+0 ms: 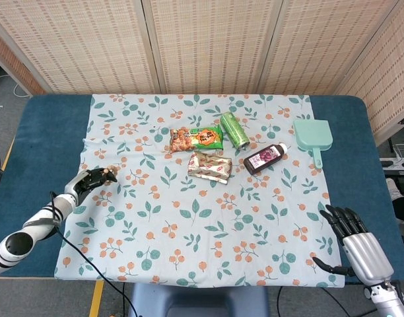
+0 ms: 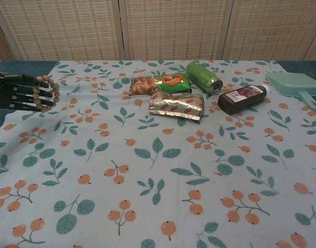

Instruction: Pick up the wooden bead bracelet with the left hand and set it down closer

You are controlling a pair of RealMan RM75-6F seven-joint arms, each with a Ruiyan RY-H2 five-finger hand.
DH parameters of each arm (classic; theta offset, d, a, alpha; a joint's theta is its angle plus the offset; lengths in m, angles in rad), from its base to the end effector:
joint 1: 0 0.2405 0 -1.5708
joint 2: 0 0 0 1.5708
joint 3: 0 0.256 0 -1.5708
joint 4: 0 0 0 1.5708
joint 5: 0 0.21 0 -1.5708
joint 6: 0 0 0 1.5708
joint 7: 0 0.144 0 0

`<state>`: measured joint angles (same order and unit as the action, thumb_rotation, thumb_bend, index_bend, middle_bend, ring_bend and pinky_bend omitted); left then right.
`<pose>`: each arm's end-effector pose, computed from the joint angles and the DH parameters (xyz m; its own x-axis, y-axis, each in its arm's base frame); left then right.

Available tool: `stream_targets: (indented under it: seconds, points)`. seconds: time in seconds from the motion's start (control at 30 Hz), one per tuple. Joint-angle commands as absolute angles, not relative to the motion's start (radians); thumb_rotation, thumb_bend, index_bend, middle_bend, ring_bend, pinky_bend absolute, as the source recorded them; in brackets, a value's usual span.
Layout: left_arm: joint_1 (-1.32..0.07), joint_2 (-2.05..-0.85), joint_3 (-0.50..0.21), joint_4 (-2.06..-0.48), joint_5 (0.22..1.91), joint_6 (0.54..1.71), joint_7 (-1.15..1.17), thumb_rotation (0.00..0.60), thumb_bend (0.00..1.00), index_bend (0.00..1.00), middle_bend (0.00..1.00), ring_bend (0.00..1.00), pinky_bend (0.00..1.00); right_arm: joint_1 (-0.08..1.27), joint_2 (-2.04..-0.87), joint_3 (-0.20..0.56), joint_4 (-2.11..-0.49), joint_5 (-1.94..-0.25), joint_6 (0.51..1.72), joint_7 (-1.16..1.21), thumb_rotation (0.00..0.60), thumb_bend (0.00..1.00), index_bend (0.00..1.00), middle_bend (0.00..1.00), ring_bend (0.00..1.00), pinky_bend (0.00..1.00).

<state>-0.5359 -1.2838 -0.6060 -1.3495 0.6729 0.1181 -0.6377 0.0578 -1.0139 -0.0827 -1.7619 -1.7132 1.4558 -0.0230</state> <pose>-0.2488 0.3841 0.0751 -0.7939 0.2959 0.5312 0.5947 0.5600 0.5769 -0.2776 -0.1393 0.1477 0.3955 -0.1685 0.9029 -0.9126 -0.1834 0.3655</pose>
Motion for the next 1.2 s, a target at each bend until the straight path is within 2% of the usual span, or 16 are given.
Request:
stream_targets:
  seconds: [0.03, 0.27, 0.4, 0.43, 0.57, 0.73, 0.87, 0.97, 1.07, 1.13, 1.2]
  points:
    - [-0.526, -1.285, -0.597, -1.349, 0.679, 0.122, -0.641, 0.559, 0.63, 0.53, 0.46, 0.22, 0.00, 0.057, -1.014, -0.083, -1.762, -1.712, 1.456, -0.023, 0.319, 0.15, 0.00, 0.00, 0.00, 0.00]
    - [-0.507, -1.297, -0.612, -1.344, 0.706, 0.110, -0.654, 0.536, 0.63, 0.53, 0.46, 0.22, 0.00, 0.056, -1.015, -0.084, -1.761, -1.714, 1.457, -0.023, 0.319, 0.15, 0.00, 0.00, 0.00, 0.00]
    - [-0.503, -1.301, -0.620, -1.341, 0.717, 0.105, -0.658, 0.437, 0.66, 0.53, 0.46, 0.22, 0.00, 0.056, -1.016, -0.083, -1.761, -1.715, 1.457, -0.024, 0.320, 0.15, 0.00, 0.00, 0.00, 0.00]
    - [-0.505, -1.300, -0.621, -1.341, 0.719, 0.102, -0.659, 0.431, 0.68, 0.54, 0.46, 0.22, 0.00, 0.056, -1.016, -0.083, -1.760, -1.714, 1.457, -0.025, 0.320, 0.15, 0.00, 0.00, 0.00, 0.00]
    - [-0.522, -1.293, -0.618, -1.342, 0.709, 0.093, -0.671, 0.477, 0.81, 0.55, 0.46, 0.22, 0.00, 0.057, -1.016, -0.083, -1.761, -1.715, 1.456, -0.025, 0.319, 0.15, 0.00, 0.00, 0.00, 0.00]
    - [-0.546, -1.278, -0.600, -1.347, 0.689, 0.096, -0.688, 0.499, 0.90, 0.57, 0.46, 0.22, 0.00, 0.056, -1.015, -0.083, -1.761, -1.715, 1.458, -0.024, 0.319, 0.15, 0.00, 0.00, 0.00, 0.00]
    - [-0.562, -1.266, -0.580, -1.353, 0.683, 0.102, -0.690, 0.561, 1.00, 0.57, 0.47, 0.22, 0.00, 0.055, -1.015, -0.083, -1.761, -1.717, 1.460, -0.023, 0.320, 0.15, 0.00, 0.00, 0.00, 0.00]
    - [-0.568, -1.259, -0.568, -1.362, 0.682, 0.106, -0.690, 0.569, 1.00, 0.56, 0.47, 0.22, 0.00, 0.055, -1.015, -0.083, -1.762, -1.716, 1.461, -0.023, 0.320, 0.16, 0.00, 0.00, 0.00, 0.00]
    - [-0.564, -1.257, -0.567, -1.373, 0.688, 0.114, -0.689, 0.552, 0.99, 0.53, 0.46, 0.22, 0.00, 0.054, -1.015, -0.084, -1.762, -1.717, 1.461, -0.023, 0.319, 0.16, 0.00, 0.00, 0.00, 0.00]
    - [-0.557, -1.259, -0.572, -1.377, 0.689, 0.116, -0.694, 0.487, 0.91, 0.52, 0.46, 0.22, 0.00, 0.055, -1.014, -0.084, -1.762, -1.717, 1.460, -0.023, 0.319, 0.16, 0.00, 0.00, 0.00, 0.00]
    - [-0.548, -1.263, -0.578, -1.376, 0.695, 0.117, -0.697, 0.447, 0.81, 0.51, 0.45, 0.22, 0.00, 0.055, -1.014, -0.084, -1.762, -1.717, 1.459, -0.024, 0.320, 0.16, 0.00, 0.00, 0.00, 0.00]
